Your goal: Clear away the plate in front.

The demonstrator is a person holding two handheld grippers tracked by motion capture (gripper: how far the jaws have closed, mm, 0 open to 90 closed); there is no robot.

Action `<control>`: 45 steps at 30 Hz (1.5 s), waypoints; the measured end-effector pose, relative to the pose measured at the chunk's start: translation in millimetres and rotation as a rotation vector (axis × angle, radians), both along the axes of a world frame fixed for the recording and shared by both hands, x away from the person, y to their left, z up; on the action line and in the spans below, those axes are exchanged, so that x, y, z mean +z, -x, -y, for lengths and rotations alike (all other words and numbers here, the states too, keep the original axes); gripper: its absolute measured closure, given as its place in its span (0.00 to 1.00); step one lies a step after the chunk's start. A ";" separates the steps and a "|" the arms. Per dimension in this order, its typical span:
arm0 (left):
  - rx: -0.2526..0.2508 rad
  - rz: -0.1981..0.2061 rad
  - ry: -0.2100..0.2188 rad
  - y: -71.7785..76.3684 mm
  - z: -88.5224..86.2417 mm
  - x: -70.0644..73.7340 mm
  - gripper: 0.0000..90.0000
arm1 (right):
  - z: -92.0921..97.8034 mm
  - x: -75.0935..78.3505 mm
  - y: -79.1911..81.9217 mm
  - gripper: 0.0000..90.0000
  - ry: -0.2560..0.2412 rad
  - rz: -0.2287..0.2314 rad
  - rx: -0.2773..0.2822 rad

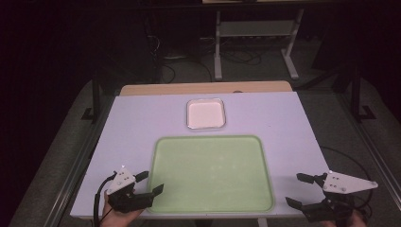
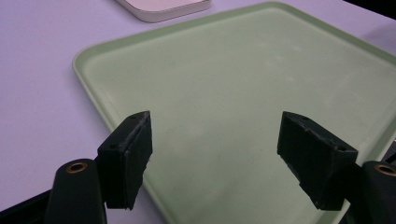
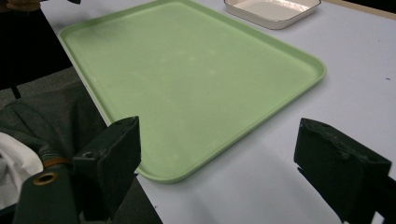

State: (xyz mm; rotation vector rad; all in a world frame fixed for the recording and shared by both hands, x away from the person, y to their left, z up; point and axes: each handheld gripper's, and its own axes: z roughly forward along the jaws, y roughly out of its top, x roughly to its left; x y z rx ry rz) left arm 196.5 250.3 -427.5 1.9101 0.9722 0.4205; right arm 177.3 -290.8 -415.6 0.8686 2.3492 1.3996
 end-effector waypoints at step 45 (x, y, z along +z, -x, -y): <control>-0.059 -0.010 0.006 -24.6 20.5 14.1 0.27 | 8.9 -0.7 -3.2 0.15 -0.023 0.003 -0.021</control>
